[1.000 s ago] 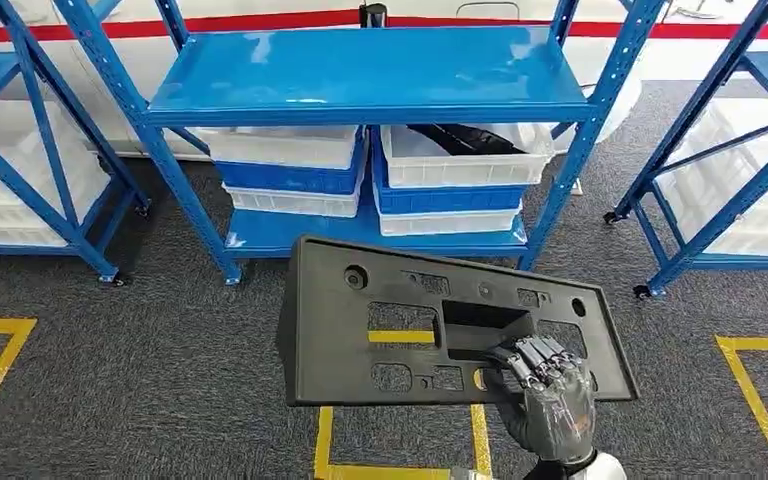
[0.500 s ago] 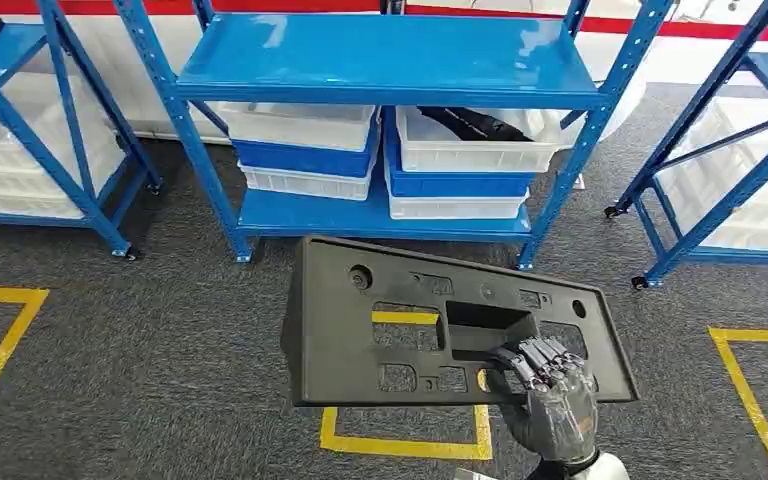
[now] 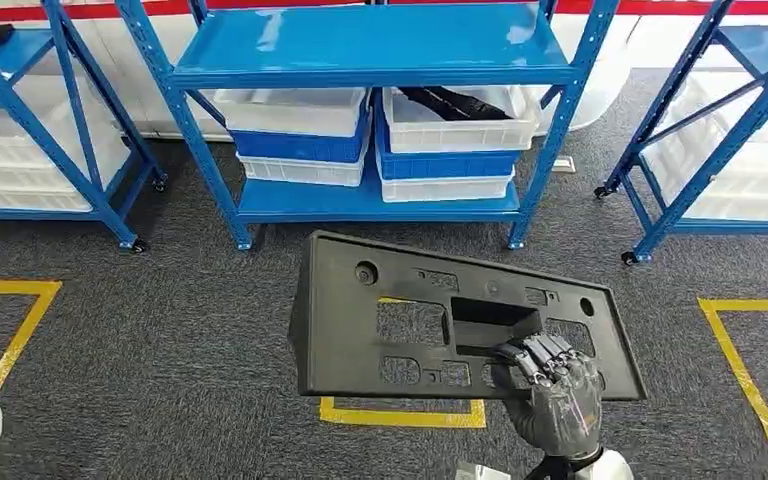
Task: Take the parts from the cabinet and place them on the table.
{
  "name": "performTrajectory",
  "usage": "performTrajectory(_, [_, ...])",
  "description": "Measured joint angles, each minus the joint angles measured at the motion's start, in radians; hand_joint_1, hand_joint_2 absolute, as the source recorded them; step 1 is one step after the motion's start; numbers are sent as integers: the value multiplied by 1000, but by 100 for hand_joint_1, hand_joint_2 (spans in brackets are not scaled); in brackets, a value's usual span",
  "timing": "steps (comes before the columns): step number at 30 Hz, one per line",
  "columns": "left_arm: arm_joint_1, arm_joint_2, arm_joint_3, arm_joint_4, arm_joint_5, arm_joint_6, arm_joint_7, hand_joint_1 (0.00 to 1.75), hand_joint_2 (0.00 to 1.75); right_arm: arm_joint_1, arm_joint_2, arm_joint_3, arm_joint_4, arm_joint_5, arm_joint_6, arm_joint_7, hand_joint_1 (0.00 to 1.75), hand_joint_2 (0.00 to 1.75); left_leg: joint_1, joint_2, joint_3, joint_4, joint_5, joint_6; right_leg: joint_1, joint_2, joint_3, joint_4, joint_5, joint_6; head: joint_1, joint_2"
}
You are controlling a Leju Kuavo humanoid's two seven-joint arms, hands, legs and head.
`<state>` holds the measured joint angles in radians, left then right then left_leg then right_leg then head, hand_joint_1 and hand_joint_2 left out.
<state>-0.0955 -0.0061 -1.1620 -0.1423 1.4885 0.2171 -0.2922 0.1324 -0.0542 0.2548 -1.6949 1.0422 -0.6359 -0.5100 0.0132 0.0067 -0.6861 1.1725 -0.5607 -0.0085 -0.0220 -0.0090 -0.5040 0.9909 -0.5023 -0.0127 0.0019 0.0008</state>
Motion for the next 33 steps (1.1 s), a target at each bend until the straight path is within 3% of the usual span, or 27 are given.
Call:
performTrajectory(1, [0,1,0,0,0,0,0,0,175,0,0,0,0,-1,0,2,175,175,0,0,-16,74,-40,-3,4,-1,-15,1,12,-1,0,0])
performTrajectory(2, [0,1,0,0,0,-1,1,0,175,0,0,0,0,-3,0,5,175,175,0,0,-21,124,-49,-5,6,-1,-21,2,23,-1,0,0])
performTrajectory(3, [0,1,0,0,1,-1,2,0,175,0,0,0,0,-8,0,7,175,175,0,0,-10,137,-30,-4,8,-1,-37,5,34,1,0,0])
performTrajectory(4, [0,1,0,0,1,-3,2,0,175,0,-1,0,0,-12,0,8,175,175,1,0,23,109,9,0,9,-1,-54,7,46,2,0,0])
performTrajectory(6, [-1,1,0,0,1,-4,2,0,175,-2,-2,0,0,-13,0,9,175,175,0,-1,142,-44,62,8,10,1,-77,10,62,10,0,0])
performTrajectory(7, [-3,1,0,0,1,-5,2,0,175,-3,-2,0,0,-12,0,9,175,175,0,-6,198,-132,39,13,10,1,-81,12,69,15,-1,0])
performTrajectory(8, [-5,2,0,0,1,-6,2,0,175,-5,-2,0,0,-10,0,9,175,175,-6,-11,227,-185,27,17,15,0,-88,13,78,22,2,0])
performTrajectory(9, [-5,2,0,0,1,-8,2,0,175,-9,-2,0,0,-6,0,11,175,175,-10,-10,217,-182,29,20,14,-3,-89,11,88,30,2,0])
performTrajectory(12, [-4,3,0,0,1,-10,5,0,175,-15,-1,1,0,1,0,22,175,175,-19,-8,197,-192,54,48,14,-3,-98,0,113,51,0,0])
performTrajectory(13, [-7,1,0,0,1,-13,6,0,175,-16,-4,1,1,3,0,29,175,175,-11,1,181,-204,80,59,9,1,-118,26,82,47,0,0])
performTrajectory(14, [-8,2,0,0,1,-14,7,0,175,-19,-6,2,1,3,0,31,175,175,-12,-1,163,-204,92,67,15,3,-137,72,26,34,7,0])
performTrajectory(15, [-7,3,0,0,1,-14,9,0,175,-20,-6,2,1,3,0,32,175,175,-13,1,148,-204,103,66,13,4,-159,139,-31,25,11,0])
performTrajectory(16, [-7,3,0,0,2,-14,12,0,175,-21,-7,3,1,5,0,37,175,175,-14,3,132,-203,116,69,11,4,-175,212,-74,22,11,0])
performTrajectory(17, [-6,3,0,0,2,-14,15,0,175,-21,-8,3,1,9,0,47,175,175,-16,4,111,-202,132,69,11,4,-182,287,-95,28,12,0])
performTrajectory(19, [-7,3,0,0,2,-14,17,0,175,-22,-11,5,1,13,0,58,175,175,-17,6,86,-200,156,65,10,4,-145,296,-58,49,12,0])
performTrajectory(21, [-7,3,0,0,2,-13,24,0,175,-29,-14,5,1,17,0,71,175,175,-16,6,51,-191,178,58,9,4,-33,160,-2,66,12,0])
performTrajectory(22, [-8,3,0,0,2,-13,24,0,175,-33,-16,5,1,18,0,72,175,175,-16,6,43,-183,186,53,9,4,36,62,-17,58,13,0])
performTrajectory(23, [-8,3,0,0,2,-13,25,0,175,-39,-16,6,0,21,0,80,175,175,-22,6,33,-179,192,46,18,4,98,-32,-56,44,13,0])
performTrajectory(24, [-7,3,-1,0,2,-12,25,0,175,-39,-16,7,0,21,0,90,175,175,-22,6,37,-182,198,39,21,4,74,-32,-57,35,6,0])
performTrajectory(25, [-8,9,-1,2,2,-10,25,0,175,-40,-16,8,0,20,0,97,175,175,-24,6,29,-172,201,40,-3,6,79,-30,-54,31,9,0])
performTrajectory(26, [-7,16,-2,4,2,-8,25,0,175,-40,-17,9,2,20,0,103,175,175,-21,4,26,-172,208,37,-11,6,84,-5,-57,36,10,0])
performTrajectory(27, [-6,16,-2,5,2,-8,25,0,175,-40,-19,9,7,20,0,108,175,175,-30,6,23,-153,208,21,-19,5,56,17,-65,48,10,0])
performTrajectory(28, [-6,12,-2,5,2,-7,25,0,175,-39,-20,10,8,20,0,110,175,175,-32,3,11,-127,177,9,-21,2,42,28,-63,45,-3,0])
performTrajectory(29, [-6,16,-2,6,2,-7,25,0,175,-36,-20,12,8,20,0,112,175,175,-27,2,1,-93,124,5,-20,3,37,30,-61,42,-16,0])
performTrajectory(31, [-5,18,-2,6,2,-8,25,0,175,-40,-23,15,8,16,0,115,175,175,-25,2,-30,26,18,10,-15,9,20,32,-46,31,-21,0])
performTrajectory(32, [-5,18,-2,6,2,-10,25,0,175,-39,-25,18,8,5,0,124,175,175,-25,2,-41,81,2,13,-11,10,12,32,-39,29,-24,0])
performTrajectory(33, [-4,18,-3,6,2,-12,25,0,175,-39,-29,23,8,-4,0,127,175,175,-24,2,-41,116,12,17,-8,12,1,34,-31,24,-24,0])
